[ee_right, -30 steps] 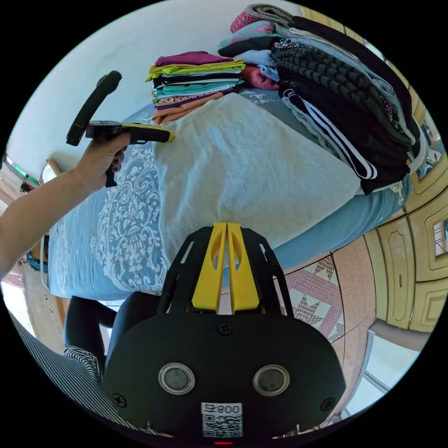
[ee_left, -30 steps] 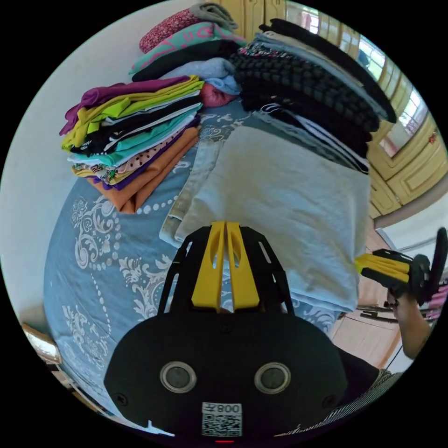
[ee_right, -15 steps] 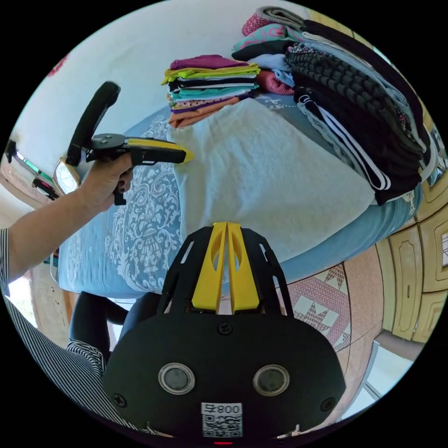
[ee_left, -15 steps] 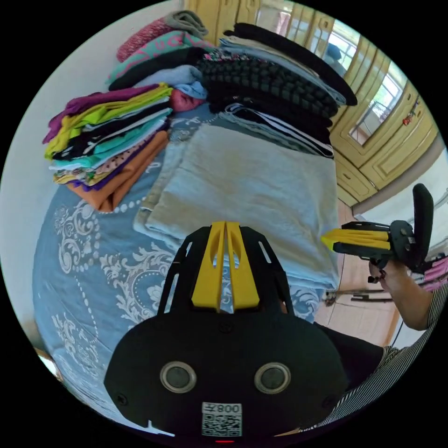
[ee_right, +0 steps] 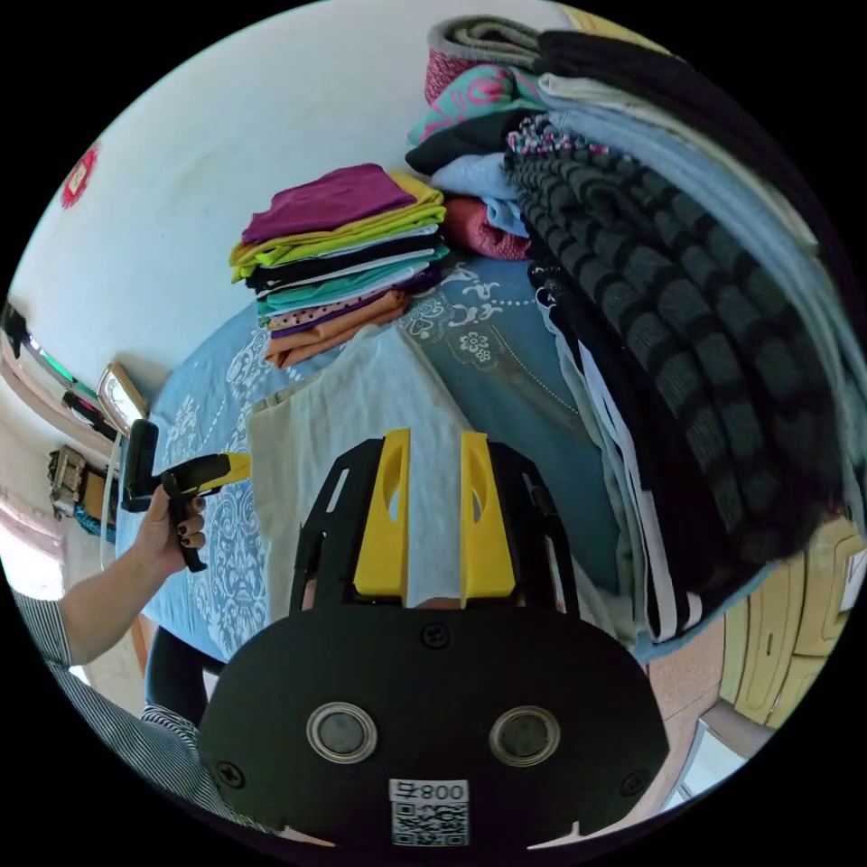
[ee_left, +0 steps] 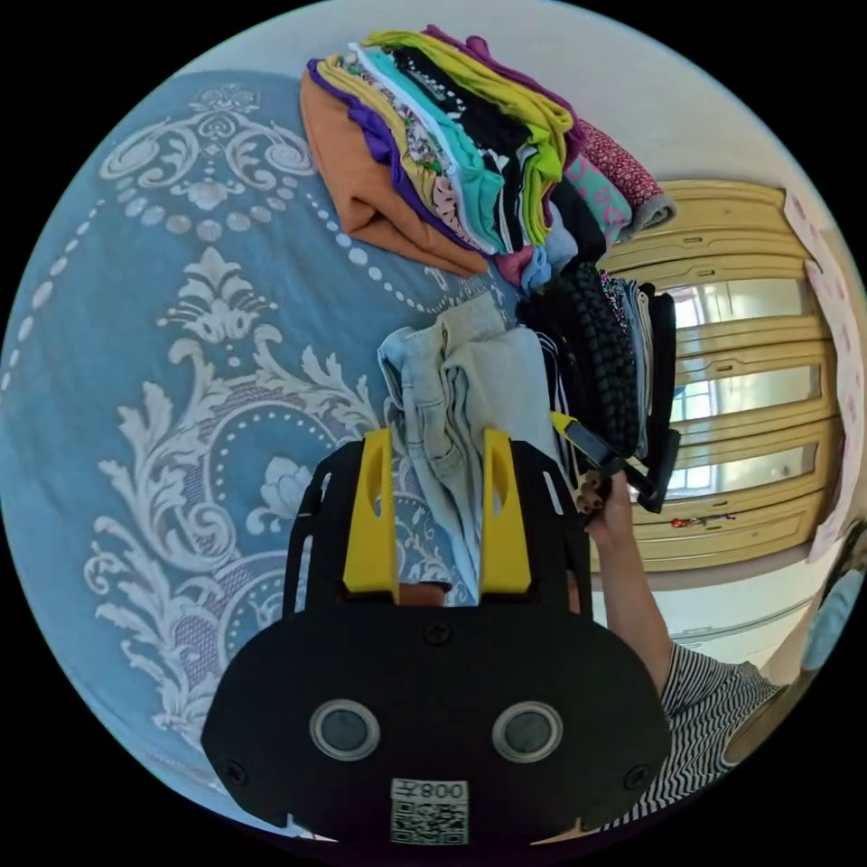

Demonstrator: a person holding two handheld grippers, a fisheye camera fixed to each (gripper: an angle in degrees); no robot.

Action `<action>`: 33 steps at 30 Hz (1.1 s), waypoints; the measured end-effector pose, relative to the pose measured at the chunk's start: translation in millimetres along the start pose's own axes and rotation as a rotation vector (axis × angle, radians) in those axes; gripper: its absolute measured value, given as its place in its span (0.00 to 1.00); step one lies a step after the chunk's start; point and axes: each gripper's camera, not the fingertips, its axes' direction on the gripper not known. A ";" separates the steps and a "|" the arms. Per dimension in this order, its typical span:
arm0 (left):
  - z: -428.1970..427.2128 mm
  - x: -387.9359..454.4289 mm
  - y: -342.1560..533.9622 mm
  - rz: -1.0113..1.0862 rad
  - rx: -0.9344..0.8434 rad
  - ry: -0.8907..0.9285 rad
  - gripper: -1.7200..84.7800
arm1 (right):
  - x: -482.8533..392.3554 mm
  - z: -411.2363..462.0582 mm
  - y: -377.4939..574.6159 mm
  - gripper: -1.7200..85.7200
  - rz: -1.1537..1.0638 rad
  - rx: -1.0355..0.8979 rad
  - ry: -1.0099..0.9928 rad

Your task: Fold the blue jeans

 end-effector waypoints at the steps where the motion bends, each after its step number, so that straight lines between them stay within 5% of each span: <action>1: -0.3 -3.1 -5.3 0.009 0.000 0.030 0.17 | 3.5 4.0 -4.9 0.13 0.006 -0.020 -0.002; 14: -31.8 36.4 -45.5 0.410 -0.007 0.033 0.11 | 41.0 -20.6 -25.2 0.07 0.058 0.017 -0.042; 18: -27.3 12.2 -49.0 0.269 -0.086 -0.046 0.13 | 46.9 -28.2 -30.6 0.08 0.088 0.014 -0.009; 25: -60.6 -20.5 11.8 0.125 -0.033 0.099 0.16 | 42.6 -62.4 -27.3 0.08 0.106 0.075 0.062; 33: -32.0 21.4 116.3 0.290 -0.295 0.064 0.12 | 20.8 -129.5 45.2 0.04 0.022 0.114 0.128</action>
